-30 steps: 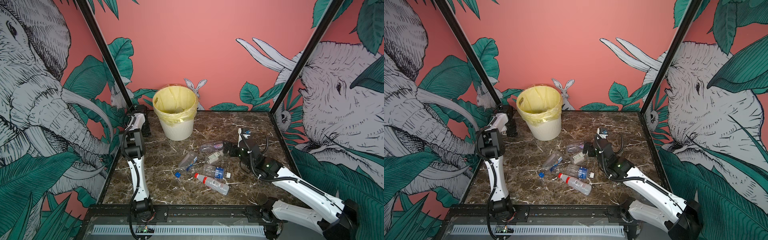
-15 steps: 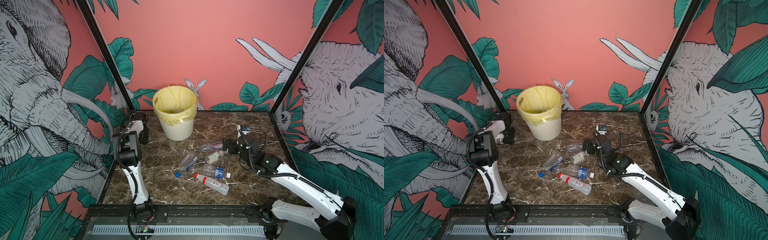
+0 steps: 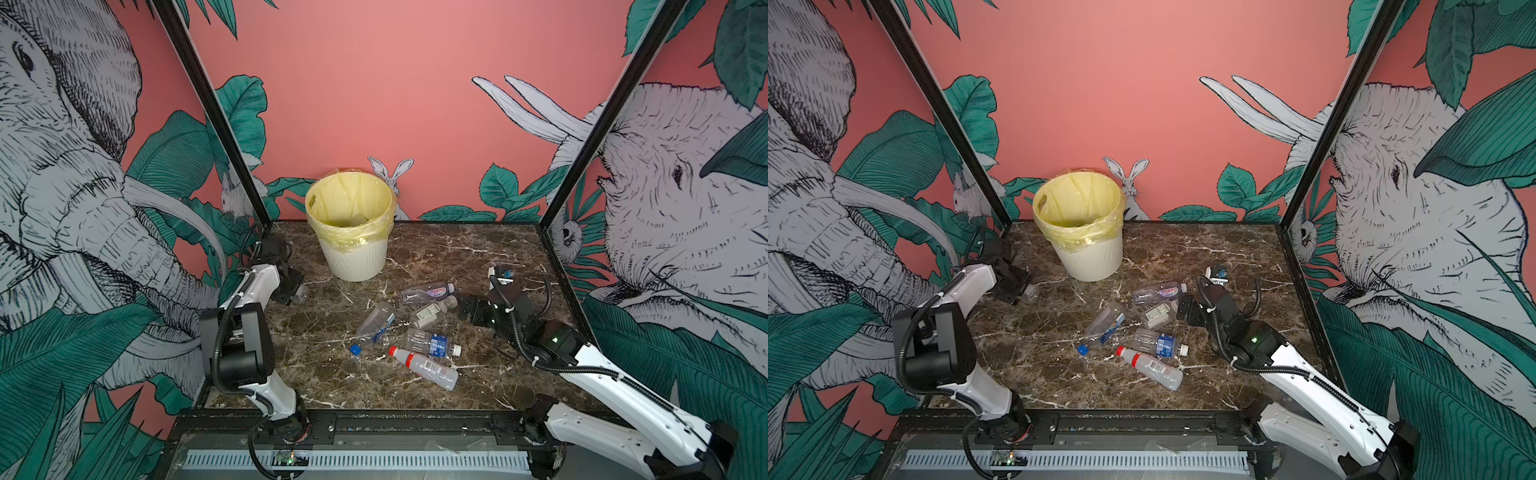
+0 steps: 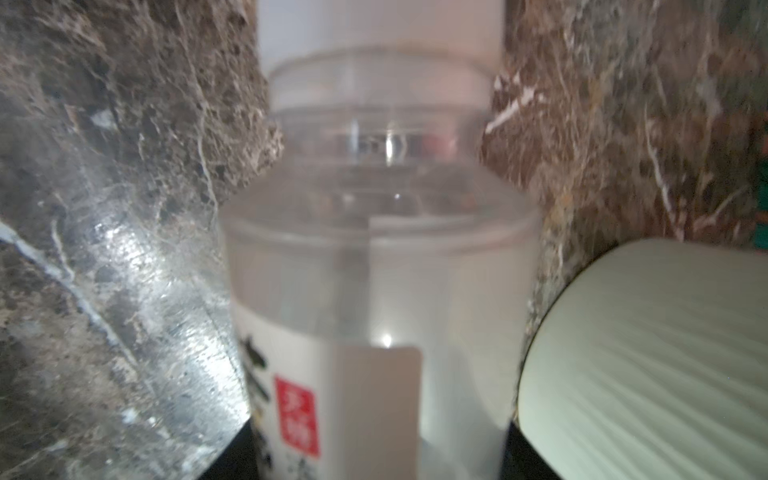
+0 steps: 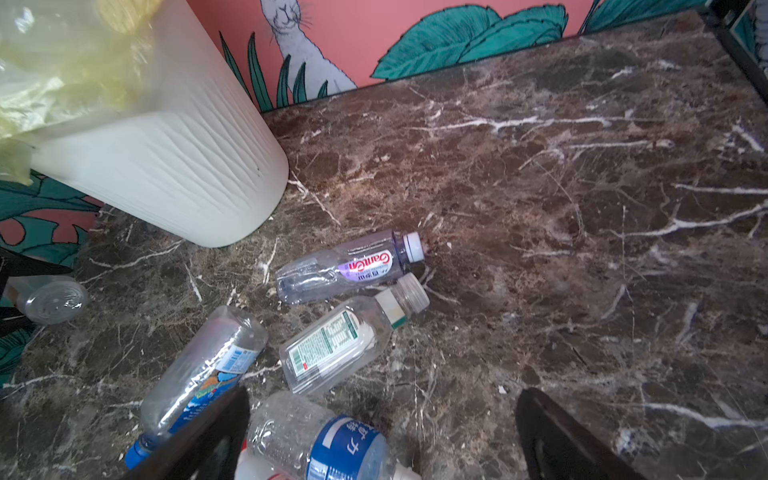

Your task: Throw the plastic bottles in the bin

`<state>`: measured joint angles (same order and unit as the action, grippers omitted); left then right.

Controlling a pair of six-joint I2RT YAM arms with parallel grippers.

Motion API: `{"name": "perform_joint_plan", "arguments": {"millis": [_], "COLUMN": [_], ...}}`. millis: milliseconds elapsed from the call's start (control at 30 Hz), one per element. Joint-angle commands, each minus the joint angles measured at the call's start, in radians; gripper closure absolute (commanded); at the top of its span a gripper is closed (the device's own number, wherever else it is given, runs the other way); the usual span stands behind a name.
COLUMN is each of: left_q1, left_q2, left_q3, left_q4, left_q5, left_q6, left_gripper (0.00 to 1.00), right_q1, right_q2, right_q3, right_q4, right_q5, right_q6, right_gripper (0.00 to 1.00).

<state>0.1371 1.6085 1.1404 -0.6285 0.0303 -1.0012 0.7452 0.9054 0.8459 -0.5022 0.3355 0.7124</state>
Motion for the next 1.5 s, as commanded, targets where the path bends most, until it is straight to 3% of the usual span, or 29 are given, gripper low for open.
{"name": "perform_joint_plan", "arguments": {"millis": [0,167,233,333,500,700,767,967,1200,1467], "left_q1": [-0.003,-0.004,-0.003,-0.003,-0.002,-0.002,0.0,0.009,0.029,0.032], "left_q2": [-0.093,-0.165,-0.189,-0.219,-0.285,-0.384,-0.408,-0.433,-0.436,-0.522], "left_q3": [-0.041,-0.07,-0.083,-0.092,-0.174,-0.2,-0.174,-0.056,0.056,-0.008], "left_q4": [-0.009,-0.004,0.01,0.01,0.111,0.172,0.186,0.126,0.019,0.076], "left_q5": [0.134,0.309,0.385,0.466,0.559,0.563,0.612,0.608,0.58,0.541], "left_q6": [0.153,0.227,0.279,0.339,0.322,0.334,0.344,0.355,0.397,0.344], "left_gripper": [0.7,0.72,0.79,0.8,0.87,0.89,0.9,0.98,0.99,0.99], "right_q1": [-0.005,-0.005,-0.005,-0.005,-0.006,-0.005,-0.005,-0.005,-0.005,-0.004], "right_q2": [-0.011,0.002,0.004,0.009,0.027,0.016,0.0,-0.049,-0.066,-0.051], "right_q3": [-0.023,-0.05,-0.068,-0.087,-0.082,-0.105,-0.127,-0.204,-0.231,-0.174], "right_q4": [-0.034,-0.05,-0.038,-0.011,-0.013,-0.005,0.005,0.04,0.047,0.018], "right_q5": [-0.034,-0.075,-0.086,-0.103,-0.112,-0.118,-0.117,-0.107,-0.103,-0.069], "right_q6": [0.048,0.089,0.11,0.123,0.115,0.128,0.141,0.199,0.235,0.201], "right_gripper": [0.0,0.01,0.01,0.01,0.01,0.01,0.01,0.0,0.01,0.01]}}
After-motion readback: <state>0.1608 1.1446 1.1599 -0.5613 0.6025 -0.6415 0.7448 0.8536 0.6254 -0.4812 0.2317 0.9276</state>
